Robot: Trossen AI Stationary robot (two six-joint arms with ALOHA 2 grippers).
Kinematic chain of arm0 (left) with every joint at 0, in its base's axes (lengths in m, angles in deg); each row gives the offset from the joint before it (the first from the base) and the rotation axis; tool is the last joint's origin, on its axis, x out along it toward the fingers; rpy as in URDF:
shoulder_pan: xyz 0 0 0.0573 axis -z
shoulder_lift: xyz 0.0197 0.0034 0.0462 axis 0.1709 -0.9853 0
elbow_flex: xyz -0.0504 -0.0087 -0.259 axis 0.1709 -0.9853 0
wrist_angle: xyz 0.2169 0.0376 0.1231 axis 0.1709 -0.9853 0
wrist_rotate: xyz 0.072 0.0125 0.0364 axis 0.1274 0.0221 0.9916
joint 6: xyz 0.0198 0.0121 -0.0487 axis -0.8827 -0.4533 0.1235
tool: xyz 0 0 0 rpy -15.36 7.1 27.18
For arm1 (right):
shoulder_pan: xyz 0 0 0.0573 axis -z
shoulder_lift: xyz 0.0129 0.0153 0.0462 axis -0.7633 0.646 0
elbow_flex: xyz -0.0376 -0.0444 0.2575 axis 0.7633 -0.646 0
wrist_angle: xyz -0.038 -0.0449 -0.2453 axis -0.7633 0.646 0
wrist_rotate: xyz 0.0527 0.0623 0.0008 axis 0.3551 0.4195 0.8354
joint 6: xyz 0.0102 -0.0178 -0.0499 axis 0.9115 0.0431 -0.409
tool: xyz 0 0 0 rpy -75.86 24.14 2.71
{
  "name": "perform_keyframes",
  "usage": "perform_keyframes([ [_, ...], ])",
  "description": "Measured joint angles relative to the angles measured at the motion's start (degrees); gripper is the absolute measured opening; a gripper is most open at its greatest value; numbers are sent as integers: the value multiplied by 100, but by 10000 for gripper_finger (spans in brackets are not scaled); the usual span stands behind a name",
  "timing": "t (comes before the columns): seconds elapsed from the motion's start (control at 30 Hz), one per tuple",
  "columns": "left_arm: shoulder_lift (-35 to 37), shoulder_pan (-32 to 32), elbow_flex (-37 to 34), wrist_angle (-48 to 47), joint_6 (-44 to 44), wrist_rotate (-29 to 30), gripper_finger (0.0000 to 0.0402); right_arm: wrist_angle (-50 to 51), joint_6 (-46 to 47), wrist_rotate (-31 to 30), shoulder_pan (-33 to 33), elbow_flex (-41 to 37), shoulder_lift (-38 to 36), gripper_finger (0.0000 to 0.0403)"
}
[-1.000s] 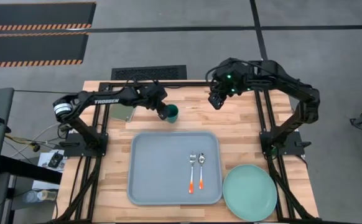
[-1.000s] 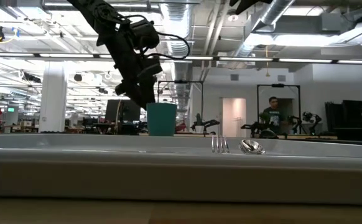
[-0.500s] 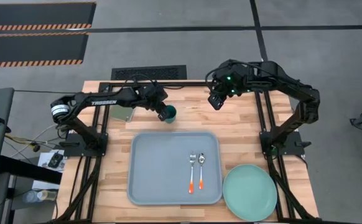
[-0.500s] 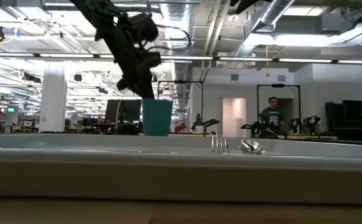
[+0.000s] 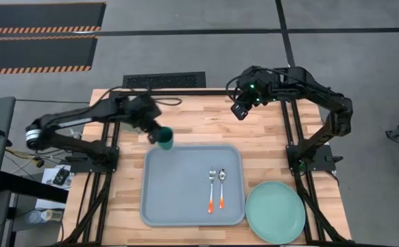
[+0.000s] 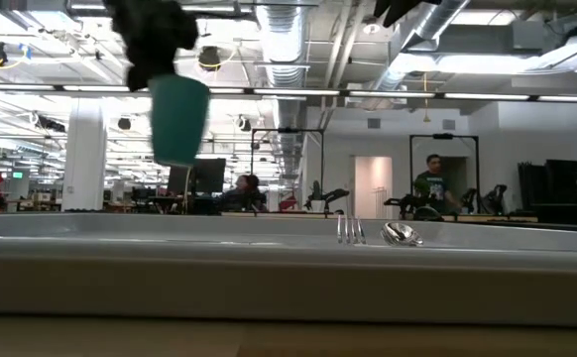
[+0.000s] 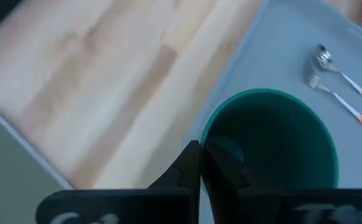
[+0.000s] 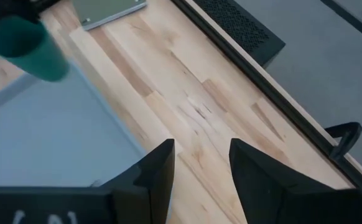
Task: Pick and place plate/cup/fork/spoon on tray
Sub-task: Put the green glass in the top left corner of the light gray tray
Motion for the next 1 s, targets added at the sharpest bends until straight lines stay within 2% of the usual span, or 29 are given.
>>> perform_keyframes([
  [0.17, 850, 418, -694, -41, 805, -74, 0, 48, -11, 0, -2, -81, 0, 175],
  [0.33, 1367, 652, -1474, 65, 1334, 509, 0, -7, -34, 0, 0, -278, 2, 173],
  [0.43, 1437, 705, -1738, 233, 1418, 768, 0, -30, -42, 2, 0, -304, 4, 173],
  [0.63, 1404, 929, -2058, 889, 1479, 795, 0, -148, -44, 2, -2, -304, 0, 172],
  [1.0, 1324, 1138, -2425, 952, 1801, 1009, 0, -149, -70, 0, 0, -304, 0, 172],
])
